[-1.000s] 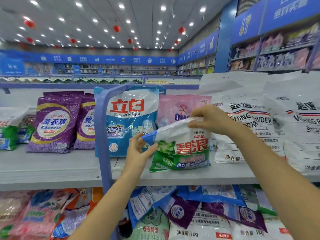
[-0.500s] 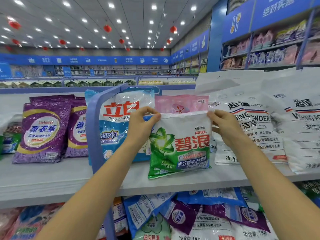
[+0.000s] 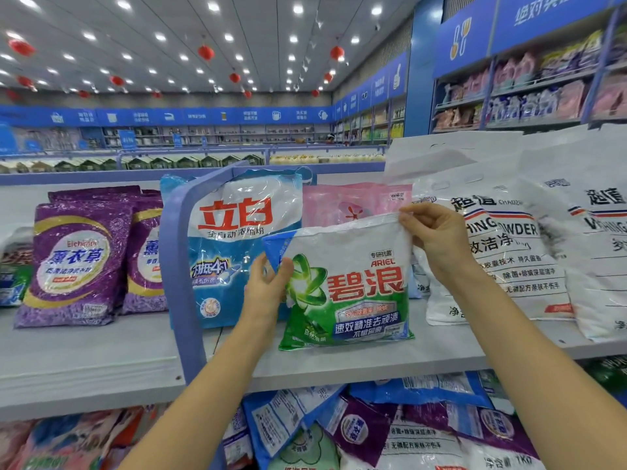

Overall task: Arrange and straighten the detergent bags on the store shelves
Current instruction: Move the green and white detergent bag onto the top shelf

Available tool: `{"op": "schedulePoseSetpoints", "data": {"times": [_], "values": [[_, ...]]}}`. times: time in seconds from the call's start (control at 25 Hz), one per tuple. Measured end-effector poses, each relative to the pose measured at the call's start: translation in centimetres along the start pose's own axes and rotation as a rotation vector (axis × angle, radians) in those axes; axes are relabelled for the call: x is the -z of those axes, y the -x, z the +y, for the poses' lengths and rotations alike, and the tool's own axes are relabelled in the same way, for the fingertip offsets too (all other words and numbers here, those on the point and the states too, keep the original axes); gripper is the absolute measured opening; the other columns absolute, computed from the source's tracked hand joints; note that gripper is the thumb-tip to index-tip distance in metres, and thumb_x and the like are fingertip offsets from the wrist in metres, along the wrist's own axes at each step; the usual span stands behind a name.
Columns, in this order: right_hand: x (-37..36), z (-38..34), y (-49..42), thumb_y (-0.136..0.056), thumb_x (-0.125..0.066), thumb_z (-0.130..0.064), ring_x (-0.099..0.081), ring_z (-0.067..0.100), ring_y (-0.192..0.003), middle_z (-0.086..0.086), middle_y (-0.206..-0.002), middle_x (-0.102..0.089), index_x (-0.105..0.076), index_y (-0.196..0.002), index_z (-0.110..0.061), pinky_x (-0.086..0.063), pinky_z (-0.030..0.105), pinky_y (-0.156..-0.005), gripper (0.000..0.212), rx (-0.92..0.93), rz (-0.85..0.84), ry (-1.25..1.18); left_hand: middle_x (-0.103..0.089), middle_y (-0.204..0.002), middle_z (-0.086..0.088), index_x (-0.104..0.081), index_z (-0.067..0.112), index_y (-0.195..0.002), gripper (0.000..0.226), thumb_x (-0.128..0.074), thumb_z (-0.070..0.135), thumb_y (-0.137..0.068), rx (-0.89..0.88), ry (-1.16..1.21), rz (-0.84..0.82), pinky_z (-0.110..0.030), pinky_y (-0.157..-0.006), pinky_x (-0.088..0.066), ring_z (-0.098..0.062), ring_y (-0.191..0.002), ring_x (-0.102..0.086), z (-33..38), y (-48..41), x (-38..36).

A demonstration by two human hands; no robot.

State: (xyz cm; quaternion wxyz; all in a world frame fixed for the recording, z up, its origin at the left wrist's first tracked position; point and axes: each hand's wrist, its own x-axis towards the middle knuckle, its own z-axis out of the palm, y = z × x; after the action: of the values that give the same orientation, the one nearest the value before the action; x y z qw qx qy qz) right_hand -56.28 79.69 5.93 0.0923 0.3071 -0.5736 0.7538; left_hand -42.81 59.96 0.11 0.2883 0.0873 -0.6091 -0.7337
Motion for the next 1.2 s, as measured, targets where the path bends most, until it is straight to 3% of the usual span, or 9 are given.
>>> {"op": "schedulePoseSetpoints", "data": {"times": [0.04,0.16,0.32,0.48,0.6,0.72,0.88,1.08,1.2], "values": [[-0.2,0.1,0.0,-0.081,-0.061,0.005,-0.066,0.004,-0.067,-0.009,-0.067,-0.071,-0.068,-0.075,-0.016,-0.057,0.023,-0.066,0.023,-0.007,-0.003,-0.011,-0.06,-0.123,-0.012,-0.046,0.02,-0.119,0.068,-0.071,0.049,-0.063,0.05,-0.047,-0.059,-0.045,-0.093,-0.05,-0.027,-0.106,-0.062,-1.1,0.6,0.1],[-0.9,-0.1,-0.3,-0.081,-0.063,0.003,-0.065,0.004,-0.067,-0.012,-0.066,-0.071,-0.066,-0.078,-0.015,-0.057,0.025,-0.07,0.018,0.031,0.014,0.032,-0.066,-0.106,0.005,-0.048,0.029,-0.101,0.048,-0.079,0.016,-0.067,0.061,-0.325,-0.173,-0.01,-0.074,-0.05,-0.006,-0.093,-0.063,-2.8,1.8,0.1],[-1.8,-0.8,-0.6,-0.08,-0.067,0.0,-0.065,0.0,-0.068,-0.019,-0.064,-0.069,-0.067,-0.079,-0.015,-0.055,0.021,-0.073,0.016,0.154,0.069,0.133,-0.067,-0.093,0.012,-0.055,0.024,-0.096,0.04,-0.08,0.01,-0.068,-0.025,-0.395,-0.117,-0.002,-0.06,-0.045,0.007,-0.078,-0.063,-3.0,2.0,0.0],[-2.5,-1.0,-0.8,-0.079,-0.068,0.0,-0.064,-0.002,-0.066,-0.021,-0.062,-0.067,-0.068,-0.086,-0.01,-0.054,0.019,-0.072,0.012,0.204,0.157,0.153,-0.069,-0.085,0.003,-0.059,0.025,-0.083,0.013,-0.071,0.027,-0.077,0.063,-0.24,0.029,-0.016,-0.063,-0.053,-0.008,-0.075,-0.067,-2.5,1.7,0.0],[-2.4,-0.6,-0.9,-0.079,-0.068,-0.001,-0.065,-0.001,-0.066,-0.019,-0.062,-0.067,-0.068,-0.082,-0.014,-0.055,0.021,-0.074,0.013,0.183,0.199,0.149,-0.071,-0.081,0.001,-0.061,0.024,-0.081,0.014,-0.067,0.037,-0.078,0.044,-0.216,0.102,-0.02,-0.06,-0.054,-0.012,-0.074,-0.068,-2.6,1.8,-0.2],[-2.0,0.3,-0.8,-0.08,-0.067,0.0,-0.064,-0.004,-0.063,-0.02,-0.058,-0.066,-0.069,-0.089,-0.004,-0.054,0.018,-0.072,0.01,0.111,0.279,0.086,-0.072,-0.078,0.001,-0.064,0.023,-0.08,0.025,-0.063,0.046,-0.07,-0.087,-0.233,0.105,-0.023,-0.06,-0.054,-0.012,-0.072,-0.069,-2.5,2.5,-0.4],[-1.5,0.8,-0.6,-0.081,-0.065,0.002,-0.063,-0.006,-0.061,-0.021,-0.056,-0.066,-0.067,-0.091,-0.003,-0.054,0.015,-0.071,0.011,0.019,0.329,0.014,-0.068,-0.074,0.007,-0.062,0.022,-0.08,0.005,-0.06,0.025,-0.083,-0.176,-0.248,0.02,-0.012,-0.053,-0.049,0.003,-0.062,-0.065,-2.3,2.8,-0.4],[-1.4,0.2,-0.6,-0.081,-0.065,0.001,-0.065,-0.003,-0.064,-0.018,-0.059,-0.068,-0.065,-0.079,-0.017,-0.055,0.018,-0.072,0.017,0.02,0.323,-0.048,-0.072,-0.08,0.003,-0.066,0.022,-0.085,0.023,-0.057,0.041,-0.075,-0.253,-0.23,0.066,-0.021,-0.061,-0.055,-0.009,-0.074,-0.069,-2.7,2.7,-0.5],[-1.3,0.0,-0.3,-0.082,-0.065,-0.001,-0.065,-0.001,-0.067,-0.016,-0.063,-0.07,-0.066,-0.081,-0.017,-0.055,0.02,-0.072,0.016,0.027,0.293,-0.051,-0.073,-0.092,-0.005,-0.065,0.02,-0.091,0.026,-0.049,0.04,-0.085,-0.205,-0.199,0.056,-0.032,-0.072,-0.058,-0.02,-0.086,-0.069,-3.1,2.5,-0.2]]}}
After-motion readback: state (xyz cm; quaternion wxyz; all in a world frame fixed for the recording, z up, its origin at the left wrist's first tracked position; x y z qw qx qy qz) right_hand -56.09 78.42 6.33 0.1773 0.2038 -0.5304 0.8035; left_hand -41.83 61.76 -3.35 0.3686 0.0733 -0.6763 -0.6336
